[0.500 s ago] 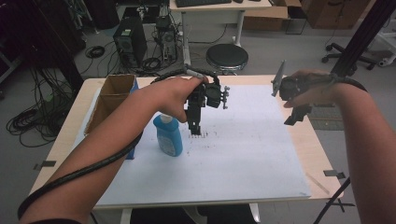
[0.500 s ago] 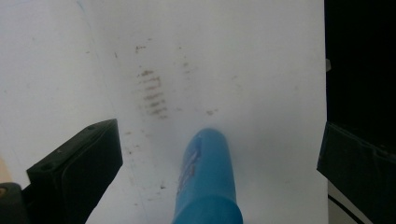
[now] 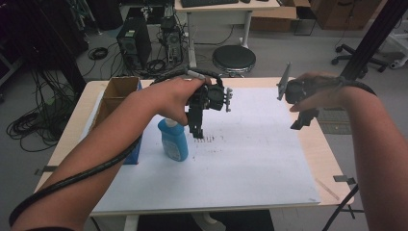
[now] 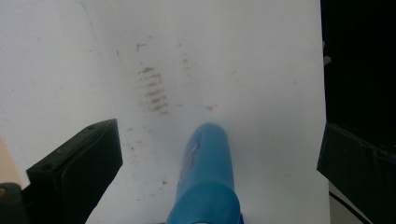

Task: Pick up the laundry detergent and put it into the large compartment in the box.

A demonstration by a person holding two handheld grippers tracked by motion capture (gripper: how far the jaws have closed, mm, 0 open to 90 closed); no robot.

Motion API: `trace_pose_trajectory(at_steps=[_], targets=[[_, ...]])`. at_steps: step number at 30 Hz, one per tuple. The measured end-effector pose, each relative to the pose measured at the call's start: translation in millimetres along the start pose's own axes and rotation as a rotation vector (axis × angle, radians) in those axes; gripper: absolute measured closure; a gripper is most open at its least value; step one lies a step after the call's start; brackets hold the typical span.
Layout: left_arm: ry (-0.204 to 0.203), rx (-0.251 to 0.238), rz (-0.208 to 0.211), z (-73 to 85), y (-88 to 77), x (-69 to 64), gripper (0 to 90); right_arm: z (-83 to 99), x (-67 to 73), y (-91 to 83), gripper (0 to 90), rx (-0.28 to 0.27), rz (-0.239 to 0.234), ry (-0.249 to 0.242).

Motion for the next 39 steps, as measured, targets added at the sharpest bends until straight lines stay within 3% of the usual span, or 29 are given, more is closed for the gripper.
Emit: trace_pose_trajectory(at_steps=[5, 12, 22, 27, 39], targets=[[0.03, -0.008, 0.0, 3.1, -8.6, -0.5, 0.1, -0.6, 0.4, 0.3, 6.8, -0.001, -0.001, 0.003], [0.032, 0.003, -0.012, 12.6, -17.2, 0.6, 0.1, 0.0, 1.6, 3.3, 6.9, 0.001, -0.005, 0.014], [0.028, 0.01, -0.037, 40.7, -25.8, 5.4, 0.3, -4.0, 2.1, 5.0, 6.6, -0.002, 0.002, 0.015], [0.028, 0.02, -0.021, 52.2, -25.3, 5.0, 0.1, -5.8, 2.0, 6.0, 6.7, -0.002, 0.003, 0.017], [0.081, 0.023, 0.001, 66.8, -25.2, 3.8, 0.1, -11.0, 4.4, 7.3, 6.9, 0.002, 0.011, 0.036]])
Point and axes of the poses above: each handheld gripper's, and its own axes: y roughly forward along the jaws, z roughly out of its underside, x roughly to its left, the point moved 9 cm from there along y, roughly forward along the jaws, and after that the axes turned 8 degrees about -x, right-handed, at the moved point
